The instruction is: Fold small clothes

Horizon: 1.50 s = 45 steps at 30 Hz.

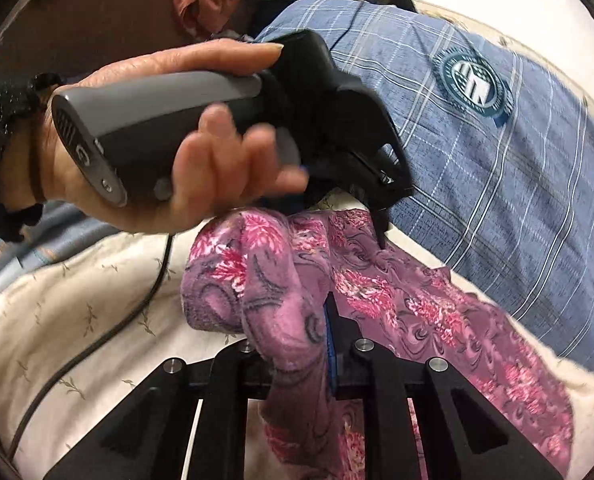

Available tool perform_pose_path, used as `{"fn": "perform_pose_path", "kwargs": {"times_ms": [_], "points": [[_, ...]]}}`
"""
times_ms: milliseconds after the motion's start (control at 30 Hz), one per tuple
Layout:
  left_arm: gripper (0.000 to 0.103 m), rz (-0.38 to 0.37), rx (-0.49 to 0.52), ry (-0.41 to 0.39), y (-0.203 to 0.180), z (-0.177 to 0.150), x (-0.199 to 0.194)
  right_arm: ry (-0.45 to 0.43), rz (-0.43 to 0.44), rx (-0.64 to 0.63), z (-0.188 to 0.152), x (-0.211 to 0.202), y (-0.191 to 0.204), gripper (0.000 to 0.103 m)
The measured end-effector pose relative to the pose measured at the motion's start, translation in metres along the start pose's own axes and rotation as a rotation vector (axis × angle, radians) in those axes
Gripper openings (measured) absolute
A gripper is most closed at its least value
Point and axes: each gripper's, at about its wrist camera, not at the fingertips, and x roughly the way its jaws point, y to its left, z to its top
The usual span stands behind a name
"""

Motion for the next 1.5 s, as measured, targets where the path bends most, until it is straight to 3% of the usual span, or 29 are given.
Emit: {"fn": "perform_pose_path", "kwargs": {"times_ms": [100, 233, 333, 467, 533, 633, 700, 767, 900, 1000, 1200, 1267, 1500], "points": [[0.007, 0.056, 0.053, -0.047, -0.029, -0.006, -0.011, -0.020, 0.042, 0.099, -0.002, -0.010, -0.019, 0.013], [0.007, 0.008, 0.109, -0.095, -0.079, -0.016, -0.025, -0.058, 0.095, 0.304, -0.013, -0.035, -0.062, 0.012], [0.007, -0.011, 0.173, -0.096, -0.127, -0.024, -0.014, -0.075, 0.116, 0.465, -0.033, -0.057, -0.099, 0.011], [0.007, -0.022, 0.229, -0.027, -0.184, -0.040, 0.041, -0.057, 0.123, 0.671, -0.077, -0.076, -0.148, 0.011], [0.007, 0.015, 0.244, 0.024, -0.201, -0.047, 0.076, -0.025, 0.121, 0.757, -0.105, -0.079, -0.165, 0.011], [0.007, 0.134, 0.255, 0.102, -0.212, -0.059, 0.129, 0.031, 0.153, 0.870, -0.142, -0.071, -0.184, 0.012], [0.007, 0.183, 0.251, 0.086, -0.210, -0.064, 0.144, 0.047, 0.199, 0.925, -0.159, -0.065, -0.191, 0.013], [0.010, 0.204, 0.268, 0.051, -0.216, -0.067, 0.139, 0.029, 0.254, 0.949, -0.170, -0.064, -0.195, 0.016], [0.022, 0.317, 0.349, -0.015, -0.234, -0.076, 0.128, 0.010, 0.317, 0.946, -0.174, -0.066, -0.199, 0.023], [0.042, 0.404, 0.411, -0.093, -0.244, -0.089, 0.115, 0.000, 0.353, 0.925, -0.173, -0.068, -0.201, 0.031], [0.045, 0.483, 0.478, -0.175, -0.260, -0.103, 0.101, -0.011, 0.343, 0.885, -0.174, -0.079, -0.204, 0.044], [0.046, 0.492, 0.487, -0.180, -0.264, -0.103, 0.098, -0.022, 0.336, 0.891, -0.176, -0.082, -0.205, 0.051], [0.046, 0.512, 0.490, -0.180, -0.278, -0.101, 0.097, -0.045, 0.317, 0.927, -0.176, -0.091, -0.211, 0.060]]}}
